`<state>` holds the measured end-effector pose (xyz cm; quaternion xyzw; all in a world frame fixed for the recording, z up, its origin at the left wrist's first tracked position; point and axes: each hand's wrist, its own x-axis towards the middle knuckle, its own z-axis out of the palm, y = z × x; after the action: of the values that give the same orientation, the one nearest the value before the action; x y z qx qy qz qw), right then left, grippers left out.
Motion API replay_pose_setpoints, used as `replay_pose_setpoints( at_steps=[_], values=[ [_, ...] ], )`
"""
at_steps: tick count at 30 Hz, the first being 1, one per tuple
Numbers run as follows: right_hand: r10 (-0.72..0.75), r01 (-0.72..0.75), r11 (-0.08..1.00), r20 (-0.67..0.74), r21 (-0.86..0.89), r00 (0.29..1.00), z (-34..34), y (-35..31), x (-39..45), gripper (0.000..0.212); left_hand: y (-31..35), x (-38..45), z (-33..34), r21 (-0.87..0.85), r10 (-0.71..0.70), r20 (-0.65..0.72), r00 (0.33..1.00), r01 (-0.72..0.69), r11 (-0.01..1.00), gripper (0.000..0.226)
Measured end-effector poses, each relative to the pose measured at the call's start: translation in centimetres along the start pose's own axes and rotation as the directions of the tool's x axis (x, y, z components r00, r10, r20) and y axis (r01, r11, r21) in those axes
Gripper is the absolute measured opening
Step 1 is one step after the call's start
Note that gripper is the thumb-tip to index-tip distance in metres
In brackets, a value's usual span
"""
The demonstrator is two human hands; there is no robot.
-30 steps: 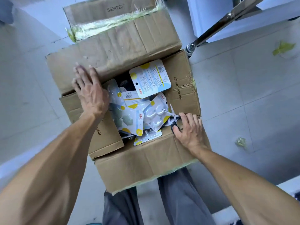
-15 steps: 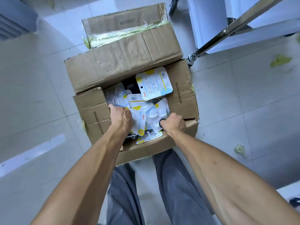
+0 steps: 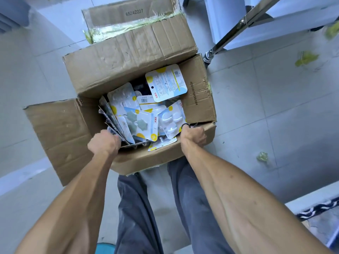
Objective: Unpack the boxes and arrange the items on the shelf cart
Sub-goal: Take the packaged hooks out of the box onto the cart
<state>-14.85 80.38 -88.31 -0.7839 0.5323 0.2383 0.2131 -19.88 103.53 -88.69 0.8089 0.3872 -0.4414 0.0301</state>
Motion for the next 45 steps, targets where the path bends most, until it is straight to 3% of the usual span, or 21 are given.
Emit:
replay_pose_setpoints(
  at_steps=[2, 5, 9, 13, 16, 20, 23, 26, 28, 29, 31, 33, 34, 36, 38, 39, 41, 43, 45],
  values=[
    [0.063, -0.063, 0.996, 0.005, 0.062, 0.998, 0.2, -0.3, 0.1, 0.024, 2.0, -0.8, 0.8, -0.164, 0.053, -0.026, 0.998, -0.057, 0.985, 0.034],
    [0.156, -0.153, 0.961, 0.005, 0.230, 0.988, -0.1, -0.8, 1.0, 0.025, 5.3, -2.3, 1.7, -0.278, 0.132, -0.091, 0.987, -0.153, 0.948, 0.030],
    [0.135, -0.097, 0.917, -0.072, 0.387, 0.988, -0.8, 0.6, 0.8, 0.019, 9.6, -3.5, 1.8, -0.494, 0.213, -0.176, 0.961, -0.274, 0.825, 0.023],
    [0.020, 0.014, 0.915, -0.080, 0.404, 0.997, -0.5, 4.0, -0.1, 0.018, 13.9, -3.4, 1.7, -0.662, 0.404, -0.002, 0.915, -0.304, 0.685, 0.022],
    [-0.146, 0.163, 0.944, -0.082, 0.286, 0.986, -0.4, 5.7, 0.0, 0.017, 17.4, -3.3, 1.9, -0.774, 0.514, 0.106, 0.851, -0.253, 0.580, 0.031],
    [-0.183, 0.200, 0.956, -0.095, 0.213, 0.978, -0.5, 6.9, 0.2, 0.023, 21.7, -3.5, 3.1, -0.883, 0.412, 0.232, 0.881, 0.012, 0.470, 0.025],
    [-0.202, 0.213, 0.963, -0.081, 0.166, 0.976, -0.8, 8.2, 0.3, 0.027, 23.8, -3.8, 2.8, -0.952, 0.272, 0.142, 0.952, 0.056, 0.300, 0.013],
    [-0.029, 0.034, 0.996, -0.059, 0.085, 0.998, -2.1, 10.1, 0.8, 0.026, 24.4, -5.8, 1.1, -0.982, 0.237, 0.105, 0.966, 0.063, 0.178, 0.046],
    [0.055, -0.055, 0.997, -0.006, 0.045, 0.998, -3.0, 10.8, 0.5, 0.025, 24.7, -8.0, 0.2, -0.966, 0.341, -0.074, 0.937, -0.153, 0.209, 0.063],
    [0.035, -0.036, 0.998, 0.024, 0.045, 0.999, -3.2, 10.8, 0.2, 0.025, 25.1, -9.4, 0.0, -0.930, 0.440, -0.203, 0.875, -0.313, 0.194, 0.062],
    [-0.057, 0.053, 0.996, 0.064, 0.069, 0.996, -3.2, 10.2, -0.6, 0.026, 26.7, -12.2, 0.1, -0.781, 0.648, -0.378, 0.661, -0.604, 0.160, 0.059],
    [-0.048, 0.039, 0.992, 0.068, 0.123, 0.997, -3.2, 9.0, -0.8, 0.027, 29.0, -13.3, 0.6, -0.483, 0.795, -0.369, 0.482, -0.830, 0.279, 0.053],
    [-0.005, -0.008, 0.984, 0.075, 0.176, 0.997, -3.3, 8.4, -0.8, 0.026, 30.0, -13.2, 0.9, -0.271, 0.845, -0.304, 0.440, -0.890, 0.366, 0.045],
    [0.092, -0.116, 0.957, 0.102, 0.264, 0.990, -3.4, 7.0, -0.4, 0.024, 31.3, -12.3, 1.3, 0.112, 0.893, -0.067, 0.445, -0.886, 0.450, 0.030],
    [0.102, -0.127, 0.948, 0.099, 0.292, 0.990, -3.1, 5.7, 0.4, 0.027, 32.0, -11.1, 1.0, 0.194, 0.875, 0.088, 0.475, -0.870, 0.453, 0.027],
    [0.080, -0.100, 0.948, 0.080, 0.301, 0.994, -3.0, 5.2, 0.9, 0.028, 32.0, -10.7, 0.6, 0.117, 0.886, 0.074, 0.459, -0.886, 0.449, 0.026],
    [0.030, -0.034, 0.960, 0.019, 0.278, 0.999, -2.8, 4.5, 1.9, 0.030, 31.5, -10.7, -0.7, -0.151, 0.882, -0.093, 0.462, -0.882, 0.446, 0.026],
    [0.043, -0.034, 0.969, -0.031, 0.246, 0.999, -2.6, 4.4, 2.4, 0.031, 29.9, -10.6, -2.0, -0.351, 0.761, -0.308, 0.571, -0.812, 0.467, 0.031],
    [0.061, -0.040, 0.958, -0.064, 0.285, 0.996, -2.4, 4.4, 2.2, 0.026, 27.3, -9.3, -2.4, -0.387, 0.603, -0.436, 0.668, -0.744, 0.545, 0.028]
  ],
)
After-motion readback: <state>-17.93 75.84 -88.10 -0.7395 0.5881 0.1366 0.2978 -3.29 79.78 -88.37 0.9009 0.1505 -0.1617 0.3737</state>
